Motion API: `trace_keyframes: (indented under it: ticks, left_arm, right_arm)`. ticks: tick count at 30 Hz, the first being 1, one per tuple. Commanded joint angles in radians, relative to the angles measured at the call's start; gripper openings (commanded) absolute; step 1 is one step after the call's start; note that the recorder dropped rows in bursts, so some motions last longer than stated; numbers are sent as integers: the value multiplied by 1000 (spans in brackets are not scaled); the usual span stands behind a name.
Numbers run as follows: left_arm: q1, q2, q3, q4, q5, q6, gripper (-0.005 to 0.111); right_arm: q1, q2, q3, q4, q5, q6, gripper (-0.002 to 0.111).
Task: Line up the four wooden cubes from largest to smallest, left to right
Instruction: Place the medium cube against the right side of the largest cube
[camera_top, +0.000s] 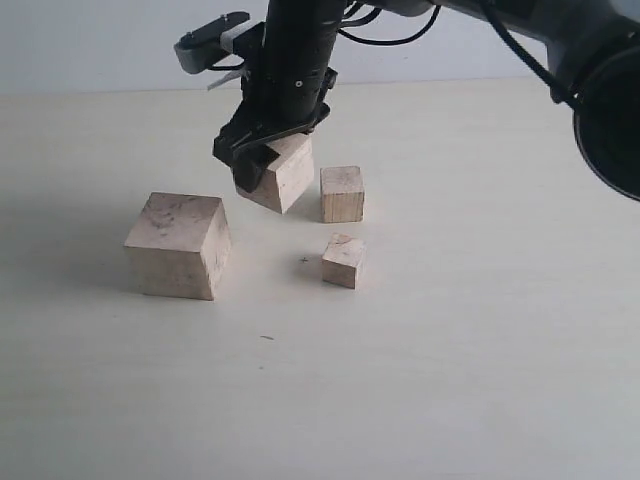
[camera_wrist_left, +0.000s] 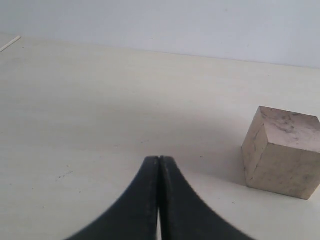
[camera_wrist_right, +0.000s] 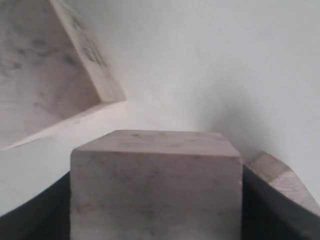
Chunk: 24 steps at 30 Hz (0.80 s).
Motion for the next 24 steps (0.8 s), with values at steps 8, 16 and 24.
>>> trace_keyframes:
  ticks: [8, 16, 24]
  left_arm:
    - [-7, -5, 0, 0, -11, -8, 0]
    - [-7, -5, 0, 0, -11, -8, 0]
    - [-7, -5, 0, 0, -11, -8, 0]
  right_arm:
    - [-23, -73, 217, 78, -4, -144, 0]
    - [-21, -112, 320, 214, -4, -640, 0]
    - [-21, -51, 320, 216, -77, -688, 0]
